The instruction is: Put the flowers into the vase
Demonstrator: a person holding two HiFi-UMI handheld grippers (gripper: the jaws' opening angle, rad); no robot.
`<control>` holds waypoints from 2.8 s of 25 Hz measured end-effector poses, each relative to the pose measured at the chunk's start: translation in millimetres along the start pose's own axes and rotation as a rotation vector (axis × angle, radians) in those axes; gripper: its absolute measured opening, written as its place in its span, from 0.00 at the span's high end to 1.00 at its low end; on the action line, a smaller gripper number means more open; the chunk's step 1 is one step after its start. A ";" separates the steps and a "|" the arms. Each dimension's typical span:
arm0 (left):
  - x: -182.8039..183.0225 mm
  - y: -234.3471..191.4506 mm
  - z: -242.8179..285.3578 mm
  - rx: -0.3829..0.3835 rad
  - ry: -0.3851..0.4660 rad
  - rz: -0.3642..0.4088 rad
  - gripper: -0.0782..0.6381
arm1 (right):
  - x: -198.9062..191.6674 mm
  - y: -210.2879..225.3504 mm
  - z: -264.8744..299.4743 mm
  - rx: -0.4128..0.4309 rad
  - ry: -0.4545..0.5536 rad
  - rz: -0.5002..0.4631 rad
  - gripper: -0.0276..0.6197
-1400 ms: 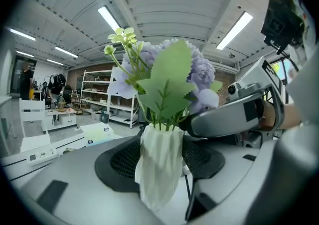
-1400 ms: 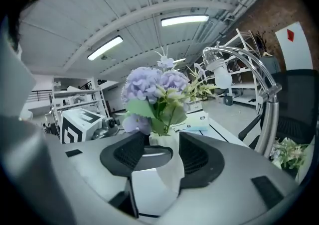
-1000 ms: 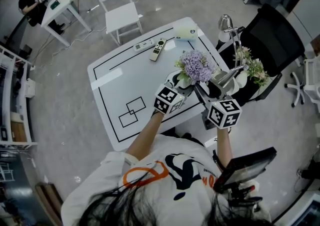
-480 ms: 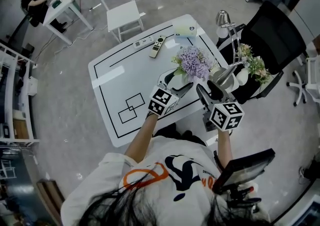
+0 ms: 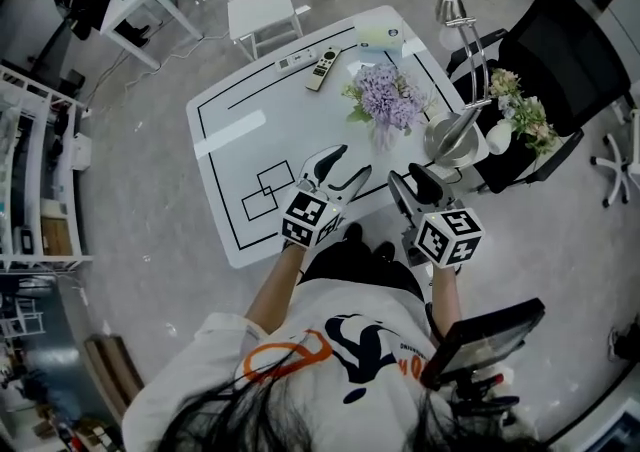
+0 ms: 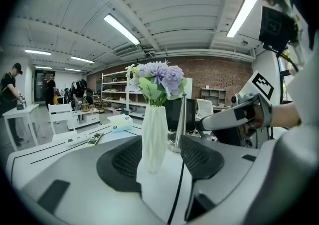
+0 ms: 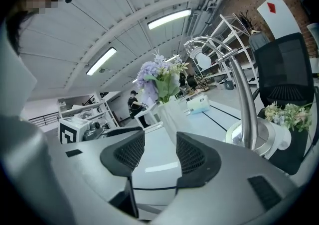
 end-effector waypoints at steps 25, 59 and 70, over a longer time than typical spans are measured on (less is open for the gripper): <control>-43.3 50.5 -152.6 -0.135 0.040 -0.009 0.74 | -70.2 -134.7 -39.9 -0.082 0.080 0.010 0.71; -95.3 178.3 -293.4 -0.200 0.087 -0.039 0.74 | -185.6 -244.0 -177.7 -0.169 0.068 -0.005 0.93; -111.6 214.5 -303.9 -0.162 0.067 -0.045 0.74 | -203.5 -250.0 -203.3 -0.114 0.051 -0.021 0.93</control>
Point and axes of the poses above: the fingertips, and each gripper's own axes: z forward along the fingers, y to its right, x out of its top, the point moved 2 cm from there along -z, backward along the fingers, and after that the axes turned 11 degrees about -x, right-handed, at the moved point
